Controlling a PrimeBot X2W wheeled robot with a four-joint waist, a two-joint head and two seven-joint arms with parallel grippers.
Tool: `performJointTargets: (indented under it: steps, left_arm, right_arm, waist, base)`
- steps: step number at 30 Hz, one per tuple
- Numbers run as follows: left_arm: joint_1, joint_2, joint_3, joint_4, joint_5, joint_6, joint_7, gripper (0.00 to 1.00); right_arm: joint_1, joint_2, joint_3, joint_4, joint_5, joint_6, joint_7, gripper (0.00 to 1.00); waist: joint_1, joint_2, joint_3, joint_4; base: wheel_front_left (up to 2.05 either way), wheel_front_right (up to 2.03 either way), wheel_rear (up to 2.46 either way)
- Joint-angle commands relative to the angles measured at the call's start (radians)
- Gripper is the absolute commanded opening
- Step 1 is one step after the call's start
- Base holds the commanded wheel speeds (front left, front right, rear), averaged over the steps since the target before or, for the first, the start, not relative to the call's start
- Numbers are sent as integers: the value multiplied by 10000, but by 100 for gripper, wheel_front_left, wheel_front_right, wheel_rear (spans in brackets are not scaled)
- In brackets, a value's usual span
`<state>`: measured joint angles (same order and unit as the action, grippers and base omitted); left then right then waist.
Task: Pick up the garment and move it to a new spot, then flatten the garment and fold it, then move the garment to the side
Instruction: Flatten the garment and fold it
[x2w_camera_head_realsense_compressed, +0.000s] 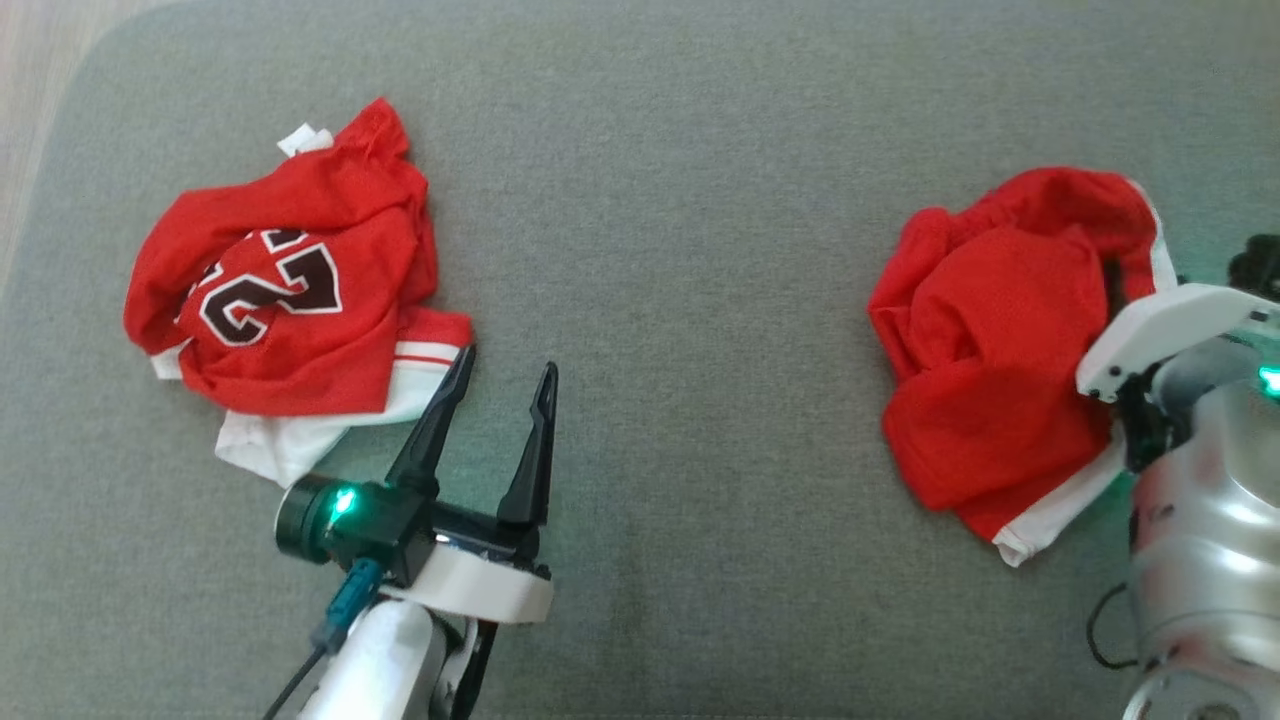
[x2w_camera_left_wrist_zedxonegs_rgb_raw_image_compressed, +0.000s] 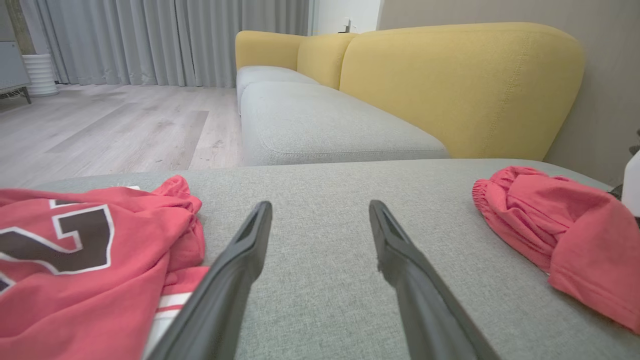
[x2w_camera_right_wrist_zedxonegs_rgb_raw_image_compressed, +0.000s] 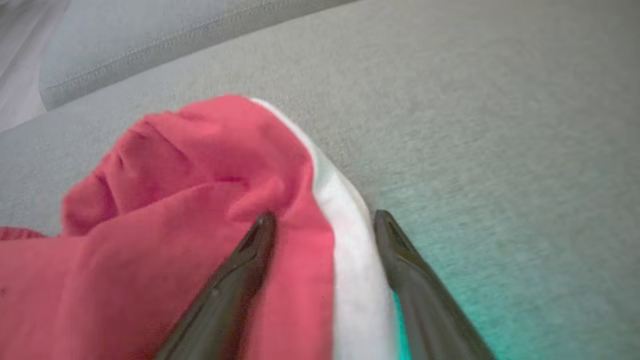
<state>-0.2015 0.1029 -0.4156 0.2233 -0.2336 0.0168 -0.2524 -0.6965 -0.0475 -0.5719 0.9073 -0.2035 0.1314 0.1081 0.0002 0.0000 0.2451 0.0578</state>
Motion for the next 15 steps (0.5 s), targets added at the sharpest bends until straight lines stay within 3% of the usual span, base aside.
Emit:
performJointTargets:
  steps: [1,5,6,7,8,15]
  left_arm:
    - [-390,-61,494,-240,183,-95,-93,100]
    - [-402,-115,601,-220,279,-170,-93,100]
    - [-411,-132,632,-216,309,-193,-93,100]
    - [-424,-150,660,-209,336,-216,-93,100]
    - [-441,-167,687,-199,363,-233,-93,100]
    - [-454,-313,846,-131,459,-345,-93,100]
  right_arm:
    - [-618,-27,109,161,-235,-7,50,100]
    - [-776,-27,5,675,-576,-7,134,100]
    - [-827,-30,-24,830,-670,-7,198,95]
    - [-877,-75,-7,961,-801,-7,266,11]
    - [-956,-158,68,992,-947,-7,181,0]
    - [-2093,-762,678,817,-1156,-7,-1283,0]
  waist:
    - [-2,0,133,95]
    - [-2,0,207,127]
    - [-2,0,230,134]
    - [-2,0,252,140]
    - [-2,0,274,145]
    - [-2,0,68,155]
  base:
    - [0,0,0]
    - [0,0,0]
    - [0,0,0]
    - [0,0,0]
    - [0,0,0]
    - [0,0,0]
